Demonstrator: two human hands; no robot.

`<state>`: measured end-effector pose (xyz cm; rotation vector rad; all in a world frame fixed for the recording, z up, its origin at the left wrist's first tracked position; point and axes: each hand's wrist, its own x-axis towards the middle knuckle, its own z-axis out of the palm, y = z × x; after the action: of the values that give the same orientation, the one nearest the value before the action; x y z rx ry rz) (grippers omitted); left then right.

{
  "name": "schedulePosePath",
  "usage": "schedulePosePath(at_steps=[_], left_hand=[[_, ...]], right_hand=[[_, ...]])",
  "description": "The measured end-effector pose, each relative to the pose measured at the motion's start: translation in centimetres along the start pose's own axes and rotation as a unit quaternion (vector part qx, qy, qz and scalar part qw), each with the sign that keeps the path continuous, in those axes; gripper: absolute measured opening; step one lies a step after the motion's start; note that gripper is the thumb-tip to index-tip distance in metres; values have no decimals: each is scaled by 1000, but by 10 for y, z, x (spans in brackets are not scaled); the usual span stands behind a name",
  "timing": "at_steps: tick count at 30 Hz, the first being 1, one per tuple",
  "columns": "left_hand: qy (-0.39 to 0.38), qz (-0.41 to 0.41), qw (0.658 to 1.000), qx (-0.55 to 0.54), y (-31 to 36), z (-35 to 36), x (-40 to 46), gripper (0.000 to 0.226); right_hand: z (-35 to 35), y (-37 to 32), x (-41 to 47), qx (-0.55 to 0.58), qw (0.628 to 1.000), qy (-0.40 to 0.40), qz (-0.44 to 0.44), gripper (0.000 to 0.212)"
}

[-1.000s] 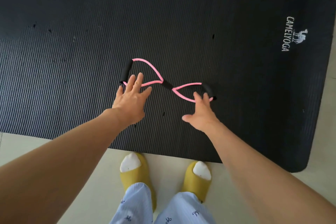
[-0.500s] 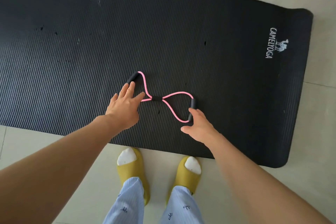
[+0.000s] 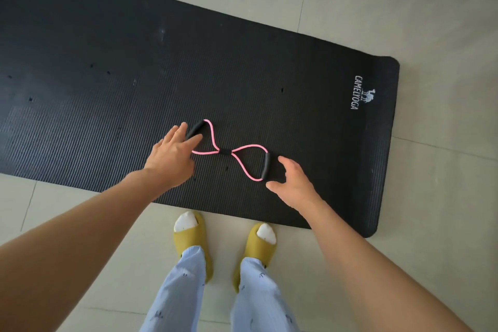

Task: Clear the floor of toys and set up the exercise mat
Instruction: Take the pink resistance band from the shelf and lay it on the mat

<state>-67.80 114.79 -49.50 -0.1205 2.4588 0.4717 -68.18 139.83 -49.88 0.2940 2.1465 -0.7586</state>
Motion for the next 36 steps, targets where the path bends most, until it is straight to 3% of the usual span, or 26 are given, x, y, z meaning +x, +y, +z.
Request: schedulePosePath(at_steps=[22,36], left_hand=[[121,25,989,-78,18,-177,-179,60],[197,-24,971,-135,26,-219,-246,59]], right_hand=[[-66,-102,-192,9,994,90,-64,73],[-84,-154,-241,-22,986,61,-153,74]])
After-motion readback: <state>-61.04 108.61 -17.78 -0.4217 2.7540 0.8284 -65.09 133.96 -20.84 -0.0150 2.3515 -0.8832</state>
